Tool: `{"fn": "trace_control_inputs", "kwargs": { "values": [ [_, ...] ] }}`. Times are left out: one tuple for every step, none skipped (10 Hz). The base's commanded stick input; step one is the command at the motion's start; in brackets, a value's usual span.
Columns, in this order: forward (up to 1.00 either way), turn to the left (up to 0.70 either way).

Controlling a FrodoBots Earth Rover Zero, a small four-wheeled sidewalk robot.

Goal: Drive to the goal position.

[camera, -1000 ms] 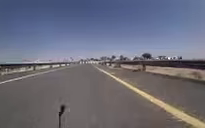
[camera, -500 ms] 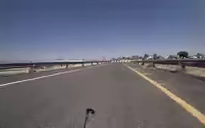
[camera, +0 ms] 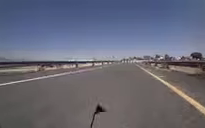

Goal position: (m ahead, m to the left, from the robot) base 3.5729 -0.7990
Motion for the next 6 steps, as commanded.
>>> {"fn": "trace_control_inputs", "kwargs": {
  "values": [
    [0.70, 0.00],
    [0.70, -0.27],
    [0.70, -0.27],
    [0.70, -0.27],
    [0.70, -0.27],
    [0.70, -0.27]
  ]
}}
